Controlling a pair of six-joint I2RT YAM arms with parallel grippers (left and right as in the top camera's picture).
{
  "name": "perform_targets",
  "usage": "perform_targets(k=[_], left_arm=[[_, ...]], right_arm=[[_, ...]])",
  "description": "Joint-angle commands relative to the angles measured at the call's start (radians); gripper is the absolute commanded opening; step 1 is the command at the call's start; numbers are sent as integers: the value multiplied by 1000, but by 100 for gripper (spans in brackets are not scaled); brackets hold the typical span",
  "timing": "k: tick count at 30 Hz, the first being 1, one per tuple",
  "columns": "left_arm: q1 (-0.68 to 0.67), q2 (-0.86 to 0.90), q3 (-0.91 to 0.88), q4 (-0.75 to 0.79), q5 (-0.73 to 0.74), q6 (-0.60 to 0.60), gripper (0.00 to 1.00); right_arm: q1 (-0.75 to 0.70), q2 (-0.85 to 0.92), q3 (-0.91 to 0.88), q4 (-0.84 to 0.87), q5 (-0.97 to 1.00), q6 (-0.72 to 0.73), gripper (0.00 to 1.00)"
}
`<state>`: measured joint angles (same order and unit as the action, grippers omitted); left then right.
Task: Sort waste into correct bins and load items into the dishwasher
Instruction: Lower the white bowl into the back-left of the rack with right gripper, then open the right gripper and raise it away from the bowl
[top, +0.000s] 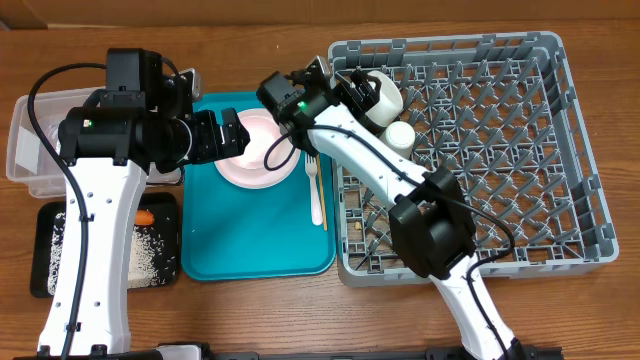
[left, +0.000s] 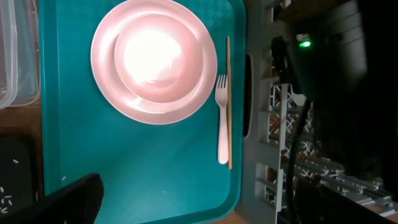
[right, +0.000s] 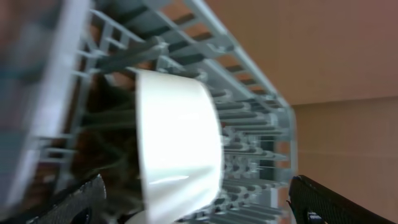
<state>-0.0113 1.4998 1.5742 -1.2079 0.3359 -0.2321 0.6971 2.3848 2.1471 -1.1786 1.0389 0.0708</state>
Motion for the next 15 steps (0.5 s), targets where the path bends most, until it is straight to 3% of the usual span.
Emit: perform_targets(k=[1,8,10,13,15], left_arm=[[-1,0,17,1,-6,19,100],[-1,0,17,1,-6,19,100],[-1,0,17,1,-6,19,100],[-1,0,17,1,-6,19,100],[-1,0,17,1,-6,19,100]], right_arm=[[-15,-117,45,2,-168,8,97],[-126,-338,48,-10,-486,62,93],[-190,-382,48,-14,-600,68,78],[-300,-406,48,-18,-832,68,36],[-359,-404,45,-21,-956,68,22]])
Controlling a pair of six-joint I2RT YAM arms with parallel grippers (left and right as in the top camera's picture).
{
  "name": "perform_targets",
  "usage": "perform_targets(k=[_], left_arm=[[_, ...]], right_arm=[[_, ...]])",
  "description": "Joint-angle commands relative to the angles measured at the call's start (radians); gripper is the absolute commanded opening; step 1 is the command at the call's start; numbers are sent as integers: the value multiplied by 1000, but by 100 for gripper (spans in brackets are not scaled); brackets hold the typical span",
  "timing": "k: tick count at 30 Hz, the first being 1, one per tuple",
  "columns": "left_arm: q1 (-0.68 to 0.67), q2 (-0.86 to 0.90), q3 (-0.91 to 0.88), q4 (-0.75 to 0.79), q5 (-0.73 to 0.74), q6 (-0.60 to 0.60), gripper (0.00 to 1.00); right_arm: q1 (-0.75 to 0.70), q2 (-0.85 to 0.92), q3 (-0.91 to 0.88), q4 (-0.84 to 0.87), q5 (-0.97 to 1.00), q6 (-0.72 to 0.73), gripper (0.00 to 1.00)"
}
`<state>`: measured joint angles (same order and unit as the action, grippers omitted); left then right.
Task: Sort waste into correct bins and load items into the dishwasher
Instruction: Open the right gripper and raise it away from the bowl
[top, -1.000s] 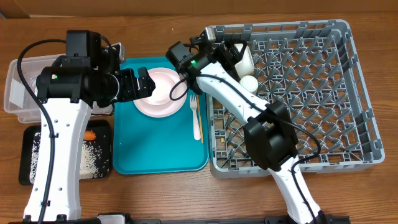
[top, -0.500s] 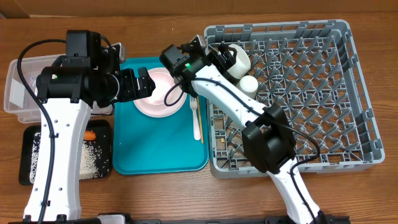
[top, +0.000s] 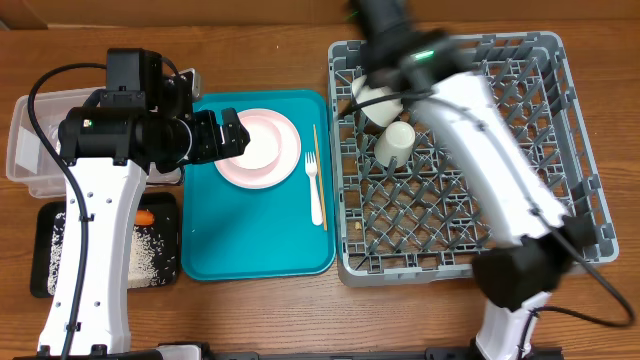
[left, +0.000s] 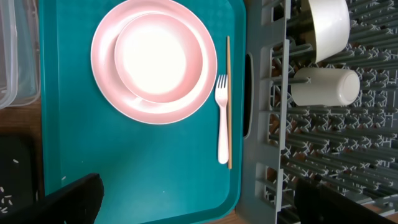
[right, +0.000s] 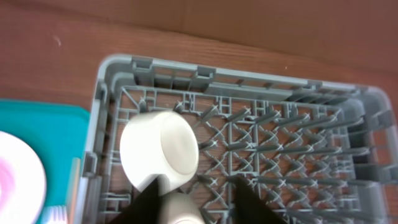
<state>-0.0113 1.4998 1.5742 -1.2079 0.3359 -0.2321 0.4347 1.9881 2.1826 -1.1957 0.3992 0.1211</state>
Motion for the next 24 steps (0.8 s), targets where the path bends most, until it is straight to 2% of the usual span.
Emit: perform_targets(k=[1,3,7,17,24], left_arm=[[-1,0,17,1,-6,19,100],[-1,0,17,1,-6,19,100],[-1,0,17,1,-6,19,100],[-1,0,17,1,-6,19,100],[-1,0,17,1,-6,19,100]], right_arm=[[-131,0,5,-3,-376,23,18],[-207,21,-19,-3,-446,75,13],[-258,75,-45,-8,-555,73,8],[-209,159,-169,89,-603,69,9],[-161,167,-186,47,-604,69,13]])
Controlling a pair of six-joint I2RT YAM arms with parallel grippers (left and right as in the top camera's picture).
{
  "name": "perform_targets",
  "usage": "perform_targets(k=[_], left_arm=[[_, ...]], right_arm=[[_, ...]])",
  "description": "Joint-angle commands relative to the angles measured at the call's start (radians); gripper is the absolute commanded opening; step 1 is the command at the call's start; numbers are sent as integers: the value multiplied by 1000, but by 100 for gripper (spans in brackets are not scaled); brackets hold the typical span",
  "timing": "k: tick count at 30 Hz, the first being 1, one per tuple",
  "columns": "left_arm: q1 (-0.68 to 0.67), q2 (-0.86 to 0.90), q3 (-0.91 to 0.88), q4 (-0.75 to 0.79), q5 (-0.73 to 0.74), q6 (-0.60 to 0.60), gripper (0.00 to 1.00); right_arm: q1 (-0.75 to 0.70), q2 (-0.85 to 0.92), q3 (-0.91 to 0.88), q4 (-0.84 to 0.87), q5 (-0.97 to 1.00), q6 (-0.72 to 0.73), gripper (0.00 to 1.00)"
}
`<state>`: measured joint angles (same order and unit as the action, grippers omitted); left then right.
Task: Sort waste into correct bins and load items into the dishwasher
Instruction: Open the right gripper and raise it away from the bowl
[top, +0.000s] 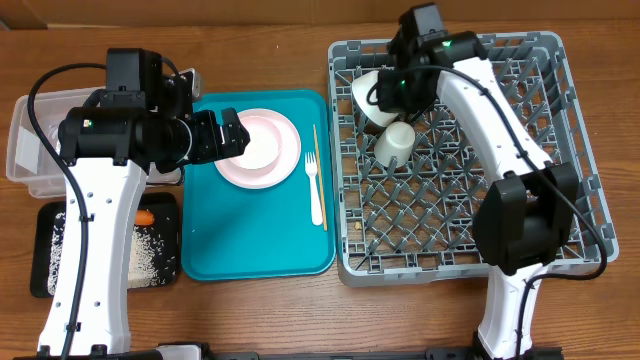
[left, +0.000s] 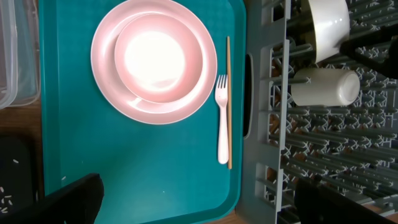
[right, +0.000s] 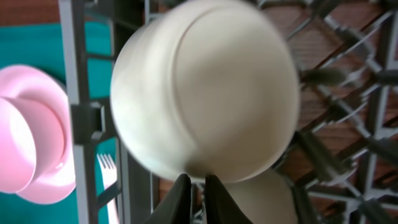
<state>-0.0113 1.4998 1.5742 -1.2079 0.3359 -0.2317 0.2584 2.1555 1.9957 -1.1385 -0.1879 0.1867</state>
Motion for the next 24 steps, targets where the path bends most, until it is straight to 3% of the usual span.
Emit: perform_targets(k=[1,3,5,13,24], left_arm=[[0,0,17,1,-6,19,100],[0,0,17,1,-6,19,100],[0,0,17,1,-6,19,100],[-2,3,17,5,-11,19,100],[-2,3,17,5,-10,19,100]], right_arm=[[23,0,1,-35,-20,-10,15],[27,0,1,-61,-23,-13,15],[26,-1,2,-55,-23,-23,4],[-38,-1,147,-48,-66,-22,4],[-56,1,34,148,-31,54,4]])
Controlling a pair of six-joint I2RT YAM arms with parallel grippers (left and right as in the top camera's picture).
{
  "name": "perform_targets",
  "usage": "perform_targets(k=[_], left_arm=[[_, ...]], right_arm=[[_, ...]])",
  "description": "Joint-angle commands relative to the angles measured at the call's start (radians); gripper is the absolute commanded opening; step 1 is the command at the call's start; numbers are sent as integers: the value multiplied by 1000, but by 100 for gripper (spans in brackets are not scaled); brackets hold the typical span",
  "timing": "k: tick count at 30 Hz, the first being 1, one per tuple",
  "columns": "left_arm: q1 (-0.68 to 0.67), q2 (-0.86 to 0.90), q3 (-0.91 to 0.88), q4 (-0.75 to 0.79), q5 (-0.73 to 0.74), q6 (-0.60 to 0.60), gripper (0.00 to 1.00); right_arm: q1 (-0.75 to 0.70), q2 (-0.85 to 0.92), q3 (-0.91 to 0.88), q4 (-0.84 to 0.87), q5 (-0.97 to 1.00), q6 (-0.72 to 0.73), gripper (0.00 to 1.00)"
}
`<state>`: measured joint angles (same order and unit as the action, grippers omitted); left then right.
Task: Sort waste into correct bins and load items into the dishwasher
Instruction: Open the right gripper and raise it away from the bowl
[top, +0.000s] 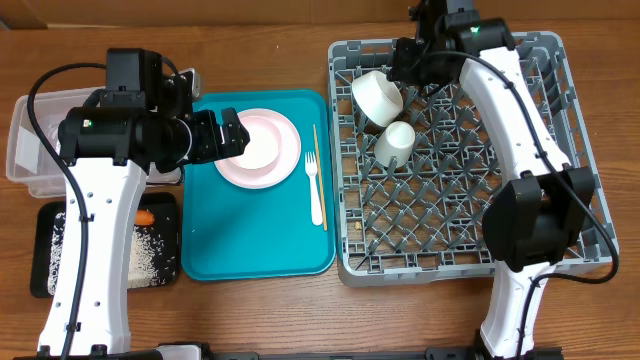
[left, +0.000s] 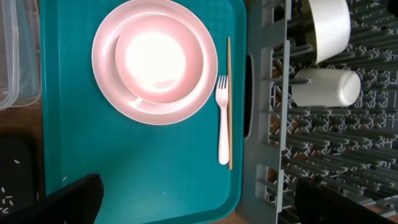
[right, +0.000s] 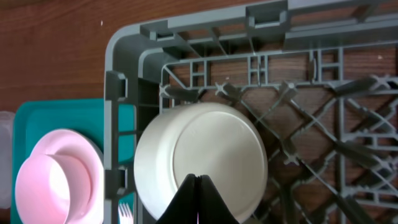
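A white bowl (top: 375, 97) lies bottom-up in the far left corner of the grey dish rack (top: 560, 240), beside a white cup (top: 397, 140) on its side. My right gripper (right: 197, 182) is shut and empty, just above the bowl (right: 199, 158). On the teal tray (top: 250, 240) sit a pink bowl (left: 158, 57) on a pink plate (left: 109, 84), a white fork (left: 222, 124) and a wooden chopstick (left: 229, 74). My left gripper (left: 199, 205) hangs open high above the tray.
A clear plastic container (top: 35, 140) stands at the far left. A black tray (top: 100, 250) with rice and a carrot piece lies in front of it. The rack's prongs fill its floor to the right of the cup.
My right gripper, still shut, has drawn back from the white bowl toward the rack's far edge. The bowl, the cup and the left arm have not moved.
My right gripper was open around the white bowl in the rack, its arm reaching across the tray's corner. Then it was shut above the bowl, then shut close against it. Now it sits higher, and the bowl rests in the rack. The left arm stayed still.
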<state>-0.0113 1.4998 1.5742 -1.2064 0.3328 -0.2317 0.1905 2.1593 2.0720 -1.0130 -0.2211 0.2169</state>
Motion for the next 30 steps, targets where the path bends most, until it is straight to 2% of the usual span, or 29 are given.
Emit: perform_targets(k=[1,8,15,21,25,30], left_arm=[[-2,3,17,3,-7,19,100],[-2,3,17,3,-7,19,100],[-2,3,17,3,-7,19,100],[-2,3,17,3,-7,19,100],[-2,3,17,3,-7,19,100],[-2,3,17,3,-7,19,100]], right_arm=[[13,-3,-56,33,3,28,4],[24,-3,-122,55,2,47,4],[60,-3,-137,-33,-9,45,6],[84,-3,-135,-43,-8,42,8],[77,-9,-87,-86,-8,13,11],[35,-56,54,-265,-8,11,14]])
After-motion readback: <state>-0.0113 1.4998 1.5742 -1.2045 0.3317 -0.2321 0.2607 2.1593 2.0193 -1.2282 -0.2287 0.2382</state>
